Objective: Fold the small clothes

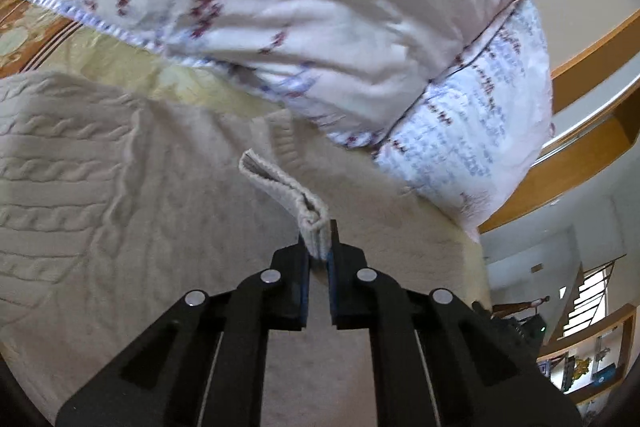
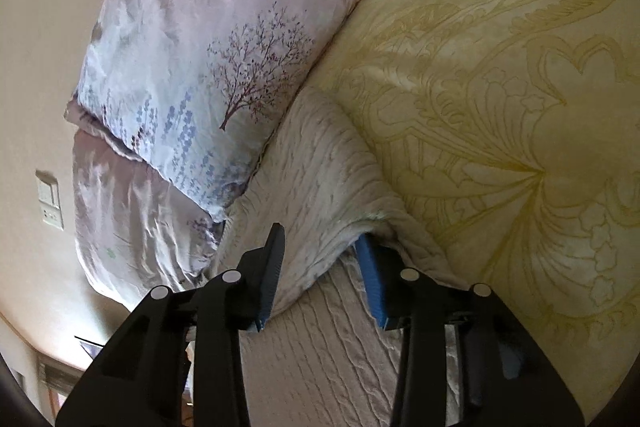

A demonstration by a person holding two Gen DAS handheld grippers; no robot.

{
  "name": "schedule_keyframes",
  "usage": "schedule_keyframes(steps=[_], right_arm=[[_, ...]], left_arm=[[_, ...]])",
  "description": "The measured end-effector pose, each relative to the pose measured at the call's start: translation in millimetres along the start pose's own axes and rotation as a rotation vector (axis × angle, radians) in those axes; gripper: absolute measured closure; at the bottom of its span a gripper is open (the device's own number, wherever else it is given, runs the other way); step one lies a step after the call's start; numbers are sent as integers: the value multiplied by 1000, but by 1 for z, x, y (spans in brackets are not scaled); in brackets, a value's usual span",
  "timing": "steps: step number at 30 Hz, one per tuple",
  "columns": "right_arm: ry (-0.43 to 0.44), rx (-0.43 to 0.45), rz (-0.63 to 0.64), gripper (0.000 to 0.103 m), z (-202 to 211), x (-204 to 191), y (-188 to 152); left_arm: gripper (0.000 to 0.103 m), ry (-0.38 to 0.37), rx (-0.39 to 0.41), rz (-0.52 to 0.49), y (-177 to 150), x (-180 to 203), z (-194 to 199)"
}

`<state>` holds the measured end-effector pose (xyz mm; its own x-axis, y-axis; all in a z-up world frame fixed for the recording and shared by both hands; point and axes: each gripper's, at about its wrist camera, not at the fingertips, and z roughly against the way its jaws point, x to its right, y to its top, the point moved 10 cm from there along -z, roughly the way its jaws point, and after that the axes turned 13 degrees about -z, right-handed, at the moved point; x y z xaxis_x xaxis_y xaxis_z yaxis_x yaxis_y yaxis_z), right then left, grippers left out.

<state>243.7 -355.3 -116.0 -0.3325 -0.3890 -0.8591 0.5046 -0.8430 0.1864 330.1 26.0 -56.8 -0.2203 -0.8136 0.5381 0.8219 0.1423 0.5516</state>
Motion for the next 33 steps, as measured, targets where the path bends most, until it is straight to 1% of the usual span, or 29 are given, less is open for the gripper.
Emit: schedule_keyframes(steps=[1,2,6,8,9,10,12,13,14,16,19,21,22,24,25,28,30,32,33], right_arm=[[-14,4,10,88,-1,2,-1],[-33,17,20,94,-2,4,-1],[-89,81,46,96,3,10,-3],[-135,96,87,95,2,10,-6],[-155,107,110,95,2,9,-8],[-190,125,143,95,5,7,-9],[-220,147,175,84,11,4,-14],[-218,151,189,71,13,2,-16],[-212,154,209,52,15,-2,-21],[-183,170,260,33,21,-11,-30],[-140,166,361,32,21,-26,-45],[-103,141,409,30,17,-34,-54],[-76,120,431,29,13,-39,-60],[-43,79,457,28,5,-42,-70],[-39,64,462,28,2,-43,-74],[-37,5,454,28,-8,-40,-82],[-31,1,450,28,-6,-40,-82],[-25,-10,445,26,-6,-38,-83],[-25,-14,443,26,-7,-38,-83]], left_arm=[[96,19,-22,-5,-5,-6,-1],[96,32,-35,-10,-8,-9,-4],[94,79,-68,-17,-20,-22,-9],[90,98,-70,-21,-23,-27,-8],[90,104,-69,-26,-23,-27,-7],[89,118,-68,-38,-24,-27,-6],[78,134,-69,-55,-25,-25,0],[64,137,-61,-59,-26,-25,7],[52,140,-53,-60,-26,-26,15],[42,147,-17,-62,-27,-30,38],[37,187,52,-36,-32,-52,81],[37,219,108,20,-36,-77,112],[37,243,144,72,-40,-97,134],[37,283,199,154,-46,-125,162],[38,320,230,211,-50,-147,180],[39,396,286,325,-58,-191,212],[40,417,309,392,-61,-213,224],[42,403,344,483,-62,-236,234],[43,396,354,512,-63,-244,237]])
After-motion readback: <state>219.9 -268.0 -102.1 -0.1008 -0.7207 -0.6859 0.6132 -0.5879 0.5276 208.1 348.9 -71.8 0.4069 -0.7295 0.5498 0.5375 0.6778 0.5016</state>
